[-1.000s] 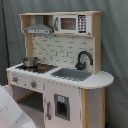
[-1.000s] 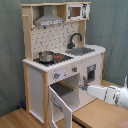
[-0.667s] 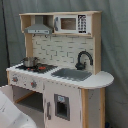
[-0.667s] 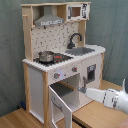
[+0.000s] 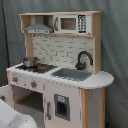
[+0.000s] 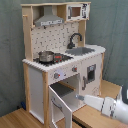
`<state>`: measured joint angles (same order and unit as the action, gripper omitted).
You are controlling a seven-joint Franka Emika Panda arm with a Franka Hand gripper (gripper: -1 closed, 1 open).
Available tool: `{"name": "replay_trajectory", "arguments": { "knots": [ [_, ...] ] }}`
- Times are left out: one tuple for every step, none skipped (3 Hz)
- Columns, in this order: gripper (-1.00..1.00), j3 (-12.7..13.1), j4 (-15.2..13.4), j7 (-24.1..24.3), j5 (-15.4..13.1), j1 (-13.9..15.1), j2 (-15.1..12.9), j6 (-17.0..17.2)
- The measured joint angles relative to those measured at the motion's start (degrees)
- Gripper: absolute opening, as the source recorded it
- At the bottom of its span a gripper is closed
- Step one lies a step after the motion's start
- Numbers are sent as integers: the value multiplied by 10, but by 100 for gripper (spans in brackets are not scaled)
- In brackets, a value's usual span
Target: Play with the kitchen
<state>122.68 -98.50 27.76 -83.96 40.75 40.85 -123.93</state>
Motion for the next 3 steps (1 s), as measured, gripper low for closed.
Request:
{"name": "replay_trajectory", "arguments": {
  "knots": [
    [100, 14, 23, 44, 1, 16, 30, -7],
    [100, 33, 57, 94, 2, 32, 62, -9],
    [100, 47, 94, 132, 3, 42, 85, -9]
  ]
}}
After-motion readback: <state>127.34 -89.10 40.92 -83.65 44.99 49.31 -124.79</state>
